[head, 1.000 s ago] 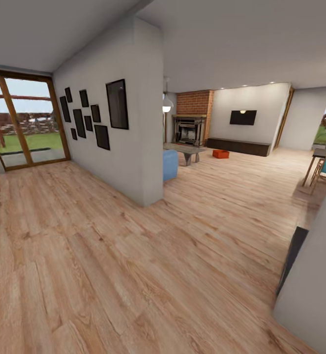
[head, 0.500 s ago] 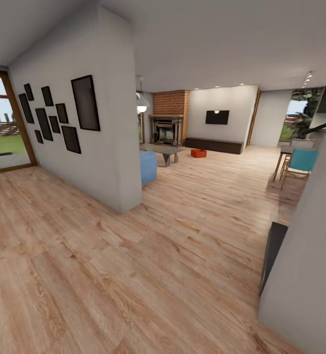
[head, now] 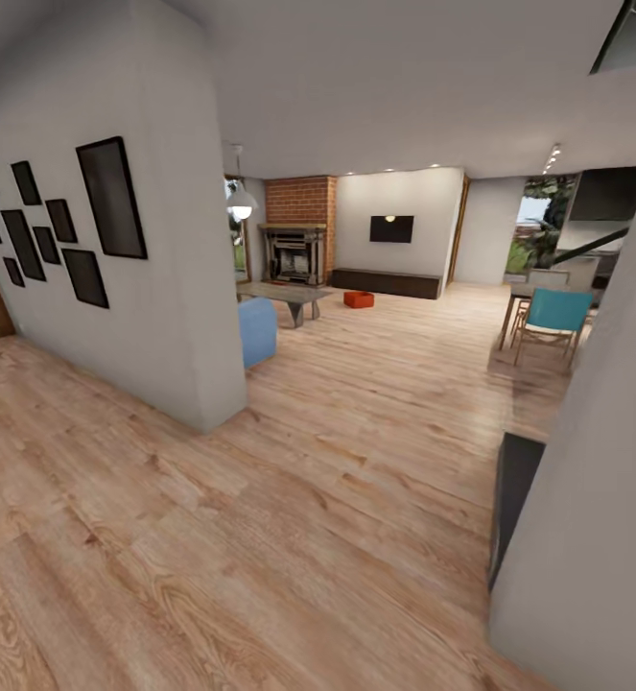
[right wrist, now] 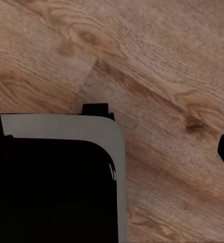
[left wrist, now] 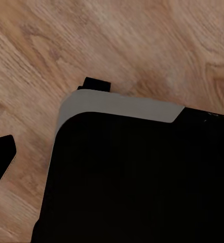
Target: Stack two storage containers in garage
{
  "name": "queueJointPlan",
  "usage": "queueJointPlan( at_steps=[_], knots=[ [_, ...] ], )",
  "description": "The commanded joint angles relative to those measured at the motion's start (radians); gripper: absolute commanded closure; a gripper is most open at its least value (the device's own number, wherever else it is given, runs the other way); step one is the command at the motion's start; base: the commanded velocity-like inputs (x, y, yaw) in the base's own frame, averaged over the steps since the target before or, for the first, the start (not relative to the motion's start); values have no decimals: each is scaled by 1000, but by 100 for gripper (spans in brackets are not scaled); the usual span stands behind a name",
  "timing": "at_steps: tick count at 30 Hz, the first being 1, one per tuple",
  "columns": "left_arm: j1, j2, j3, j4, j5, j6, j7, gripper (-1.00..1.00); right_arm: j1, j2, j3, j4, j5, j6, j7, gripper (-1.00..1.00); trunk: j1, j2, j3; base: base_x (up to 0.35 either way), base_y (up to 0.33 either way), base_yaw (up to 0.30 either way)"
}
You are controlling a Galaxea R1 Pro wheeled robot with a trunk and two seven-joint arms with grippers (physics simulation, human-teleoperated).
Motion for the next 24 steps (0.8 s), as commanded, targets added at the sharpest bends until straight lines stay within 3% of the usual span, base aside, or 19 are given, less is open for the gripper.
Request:
queueJointPlan(
  at_steps=[1,24],
  knots=[
    [0,0,0,-1,6,-1,1,-100,-1,-1,8,3,-10,-5,7,-100,1,0,-1,323,0,-8],
    [0,0,0,-3,6,-1,1,-100,-1,1,12,3,-7,-6,7,-100,1,0,-1,323,10,-21]
  ],
)
